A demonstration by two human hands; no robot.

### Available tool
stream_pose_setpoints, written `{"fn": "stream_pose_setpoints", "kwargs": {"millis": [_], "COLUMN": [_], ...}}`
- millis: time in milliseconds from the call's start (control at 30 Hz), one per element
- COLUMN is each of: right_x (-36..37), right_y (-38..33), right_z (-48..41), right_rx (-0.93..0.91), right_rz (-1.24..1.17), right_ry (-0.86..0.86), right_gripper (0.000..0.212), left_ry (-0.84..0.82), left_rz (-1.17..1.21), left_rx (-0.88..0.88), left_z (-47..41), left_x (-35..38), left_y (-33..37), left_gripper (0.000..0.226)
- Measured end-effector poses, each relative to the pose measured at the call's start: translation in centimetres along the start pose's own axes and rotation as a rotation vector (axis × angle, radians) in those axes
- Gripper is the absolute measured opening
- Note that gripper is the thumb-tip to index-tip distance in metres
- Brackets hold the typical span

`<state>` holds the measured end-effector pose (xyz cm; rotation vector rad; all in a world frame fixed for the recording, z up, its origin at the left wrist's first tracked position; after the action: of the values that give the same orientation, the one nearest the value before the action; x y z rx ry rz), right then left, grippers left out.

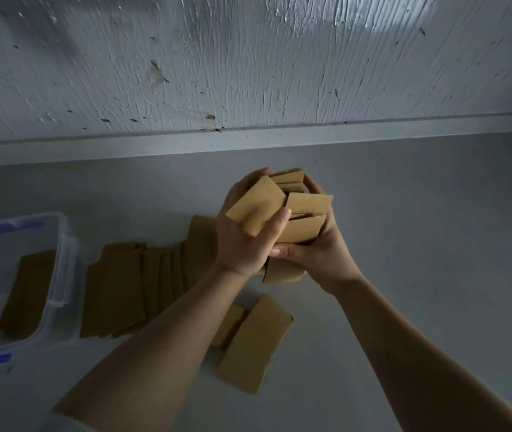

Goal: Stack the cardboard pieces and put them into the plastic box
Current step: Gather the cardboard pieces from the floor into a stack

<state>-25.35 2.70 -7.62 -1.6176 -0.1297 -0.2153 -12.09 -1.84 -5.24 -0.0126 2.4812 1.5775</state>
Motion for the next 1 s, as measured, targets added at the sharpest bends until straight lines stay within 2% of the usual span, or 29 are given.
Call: {"fn": "stream_pose_setpoints", "kwargs": {"millis": [67,200,300,433,600,733,900,933,1000], "right_x": [-0.7,-1.2,-2.0,-2.7,-3.1,-1.9,-1.9,-2.2,-2.2], "right_y": [0.6,2.4,3.7,4.1,3.9,4.2,3.5,4.1,4.4], "right_z": [0.0,0.2,0.7,1.1,0.9,1.1,1.1,1.2,1.4], "right_rx": [0.0,0.037,0.048,0.042,-0.03,0.003,0.008,0.001,0.069], "right_rz": [-0.002,0.085,0.148,0.244,0.424,0.499,0.483,0.505,0.54], "right_ry": [0.009,-0.029,-0.042,-0.063,-0.048,-0.053,-0.147,-0.145,-0.135], "right_gripper": [0.116,0.122,0.111,0.093,0.11,0.089,0.107,0.107,0.092], "left_ry": [-0.032,-0.176,-0.207,-0.218,-0.29,-0.338,-0.342,-0.352,-0.404], "left_rz": [0.02,0.21,0.312,0.348,0.299,0.22,0.181,0.143,0.067], "left_rx": [-0.001,-0.126,-0.193,-0.241,-0.245,-0.252,-0.256,-0.271,-0.298], "left_z": [0.4,2.3,3.7,4.7,4.2,5.1,4.8,4.9,5.3], "left_x": [0.8,2.2,2.7,3.1,3.3,3.9,3.9,3.9,3.9], "left_y": [-0.8,-2.9,-3.8,-4.2,-4.7,-5.2,-4.8,-5.1,-5.6], "left_gripper": [0.067,0.092,0.104,0.102,0.113,0.118,0.117,0.118,0.117]}}
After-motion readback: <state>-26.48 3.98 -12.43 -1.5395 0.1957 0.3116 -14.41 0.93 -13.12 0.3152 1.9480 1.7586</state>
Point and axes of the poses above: each hand's wrist, its own z-axis away from the middle knuckle, its own x-axis out of the palm, y = z × x, the point moved 4 cm from there along -z, towards the middle knuckle, and after that the axes turned 8 degrees about -z, right-handed, at the moved point
